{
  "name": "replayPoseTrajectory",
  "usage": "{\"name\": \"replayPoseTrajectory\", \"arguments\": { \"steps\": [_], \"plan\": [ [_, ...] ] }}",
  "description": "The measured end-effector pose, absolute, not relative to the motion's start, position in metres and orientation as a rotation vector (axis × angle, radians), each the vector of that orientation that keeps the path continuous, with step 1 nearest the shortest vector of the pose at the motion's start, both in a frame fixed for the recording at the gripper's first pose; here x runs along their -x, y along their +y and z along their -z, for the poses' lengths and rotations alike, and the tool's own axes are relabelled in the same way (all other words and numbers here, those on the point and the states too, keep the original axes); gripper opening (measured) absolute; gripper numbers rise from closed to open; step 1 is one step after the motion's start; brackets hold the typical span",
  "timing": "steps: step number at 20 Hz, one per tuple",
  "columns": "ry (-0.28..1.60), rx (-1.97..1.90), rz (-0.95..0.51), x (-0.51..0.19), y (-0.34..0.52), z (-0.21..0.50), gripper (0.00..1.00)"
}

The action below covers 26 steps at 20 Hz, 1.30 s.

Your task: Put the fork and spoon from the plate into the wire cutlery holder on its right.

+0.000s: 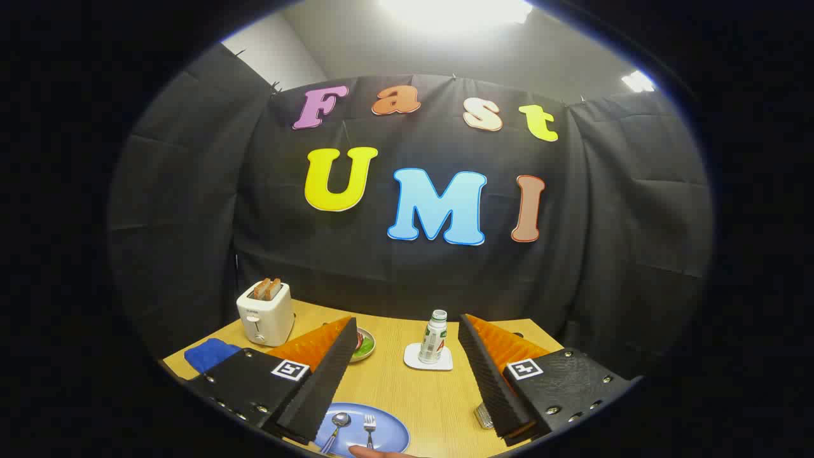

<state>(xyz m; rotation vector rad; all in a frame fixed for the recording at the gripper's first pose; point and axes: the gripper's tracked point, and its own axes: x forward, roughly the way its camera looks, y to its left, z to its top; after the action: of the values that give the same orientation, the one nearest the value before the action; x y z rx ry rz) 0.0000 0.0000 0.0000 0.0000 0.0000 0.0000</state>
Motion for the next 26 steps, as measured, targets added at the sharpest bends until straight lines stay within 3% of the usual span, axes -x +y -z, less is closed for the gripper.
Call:
{"name": "replayPoseTrajectory", "arguments": {
  "steps": [26],
  "plan": [
    [0.212, 0.003, -0.051, -0.001, 0.022, 0.075, 0.97]
  ]
}}
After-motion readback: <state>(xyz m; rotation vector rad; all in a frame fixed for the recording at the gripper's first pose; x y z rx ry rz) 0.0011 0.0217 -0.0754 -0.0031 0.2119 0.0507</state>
